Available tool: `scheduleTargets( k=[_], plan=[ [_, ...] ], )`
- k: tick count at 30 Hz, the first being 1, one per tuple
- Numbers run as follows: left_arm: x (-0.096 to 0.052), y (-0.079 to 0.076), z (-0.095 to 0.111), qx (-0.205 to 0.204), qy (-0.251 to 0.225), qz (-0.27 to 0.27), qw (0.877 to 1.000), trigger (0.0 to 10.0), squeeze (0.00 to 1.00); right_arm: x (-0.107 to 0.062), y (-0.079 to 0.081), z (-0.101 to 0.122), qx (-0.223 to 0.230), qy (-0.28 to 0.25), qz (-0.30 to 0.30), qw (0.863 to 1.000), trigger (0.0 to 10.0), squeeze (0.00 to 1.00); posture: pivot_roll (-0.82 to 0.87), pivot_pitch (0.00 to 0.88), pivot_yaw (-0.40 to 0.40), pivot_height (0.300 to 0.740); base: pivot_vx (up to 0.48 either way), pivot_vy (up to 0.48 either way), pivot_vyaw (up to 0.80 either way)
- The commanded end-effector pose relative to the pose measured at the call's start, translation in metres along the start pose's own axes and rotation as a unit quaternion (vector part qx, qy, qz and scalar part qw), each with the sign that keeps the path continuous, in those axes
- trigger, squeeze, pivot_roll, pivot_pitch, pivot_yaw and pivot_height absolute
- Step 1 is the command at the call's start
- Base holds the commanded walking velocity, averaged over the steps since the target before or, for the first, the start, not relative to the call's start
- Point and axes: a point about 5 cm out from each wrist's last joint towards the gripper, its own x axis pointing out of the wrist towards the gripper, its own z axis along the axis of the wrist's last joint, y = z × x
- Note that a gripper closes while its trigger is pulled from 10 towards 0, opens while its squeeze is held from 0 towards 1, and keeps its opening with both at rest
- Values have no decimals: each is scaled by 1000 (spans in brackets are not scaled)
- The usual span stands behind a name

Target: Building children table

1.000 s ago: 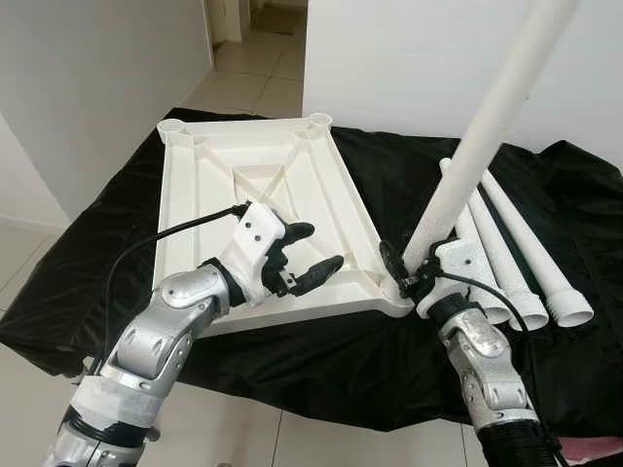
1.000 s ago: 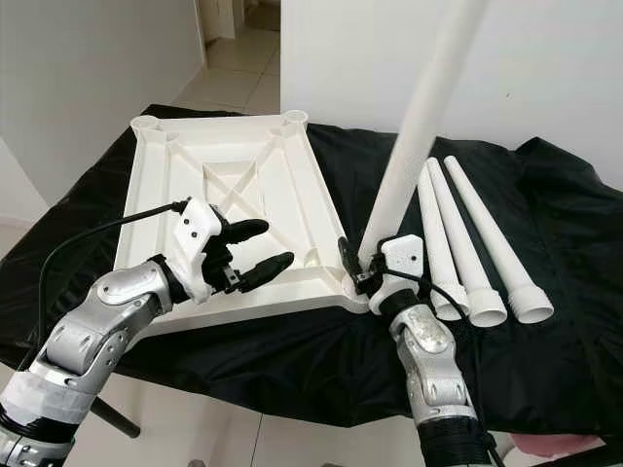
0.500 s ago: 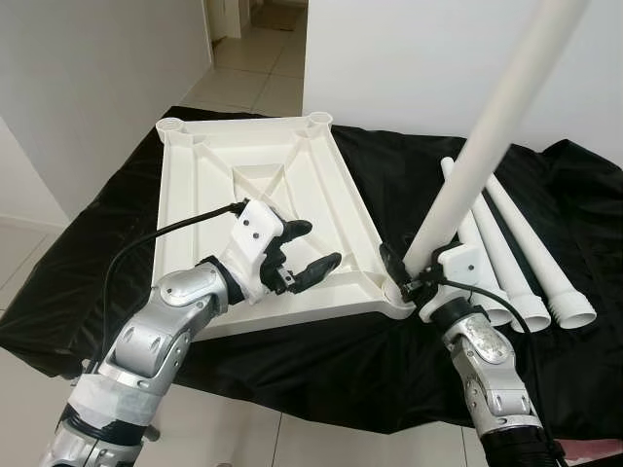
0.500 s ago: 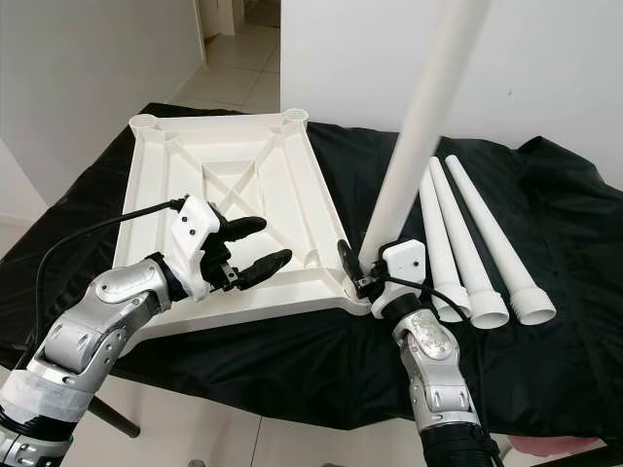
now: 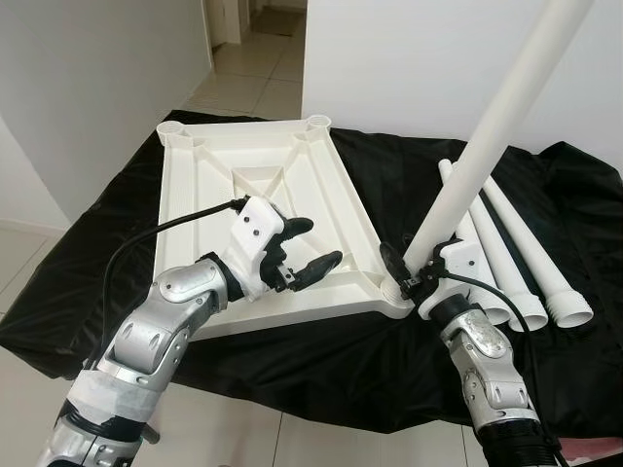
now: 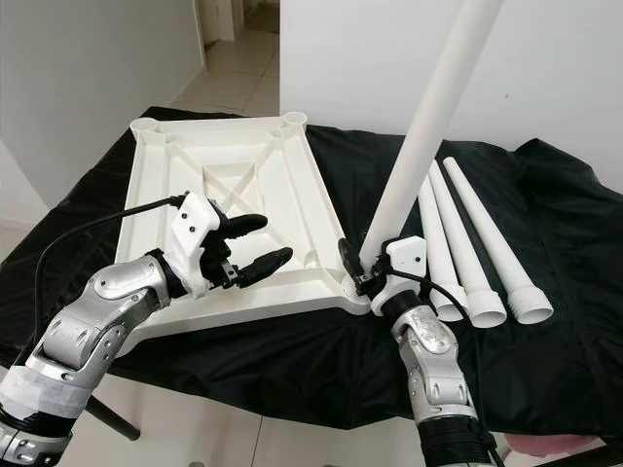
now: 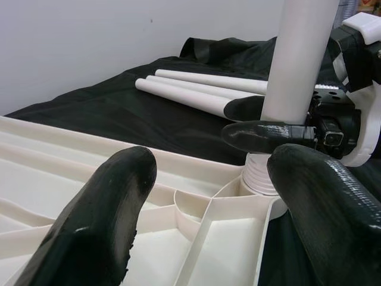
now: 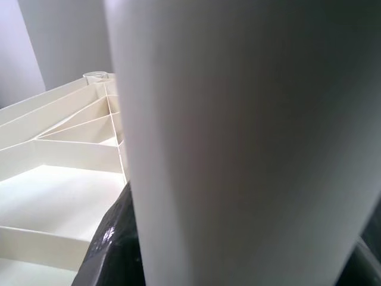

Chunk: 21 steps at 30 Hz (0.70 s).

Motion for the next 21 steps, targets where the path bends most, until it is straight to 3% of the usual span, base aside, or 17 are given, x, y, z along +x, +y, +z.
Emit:
scheduleTargets(
  k=[1, 10, 14, 18, 21],
  plan=[
    [3, -3, 3, 6, -1, -45, 999, 10000, 0, -14, 1, -32, 20, 77, -16, 997, 10000, 0, -56, 0, -8, 740, 0, 0, 0],
    [5, -3, 3, 6, -2, -47, 999, 10000, 0, -10, 1, -28, 25, 82, -103, 991, 10000, 0, -59, 0, -11, 740, 0, 0, 0],
    [5, -3, 3, 4, -3, -46, 999, 10000, 0, 1, 22, -22, 32, 65, -199, 977, 10000, 0, -58, 0, -20, 740, 0, 0, 0],
    [5, -4, 3, 4, -3, -45, 999, 10000, 0, 2, 26, -23, 39, 63, -222, 972, 10000, 0, -52, 0, -28, 740, 0, 0, 0],
    [3, -3, 3, 3, -4, -39, 999, 10000, 0, 9, 40, -15, 47, 45, -231, 971, 10000, 0, -41, 0, -37, 740, 0, 0, 0]
  ],
)
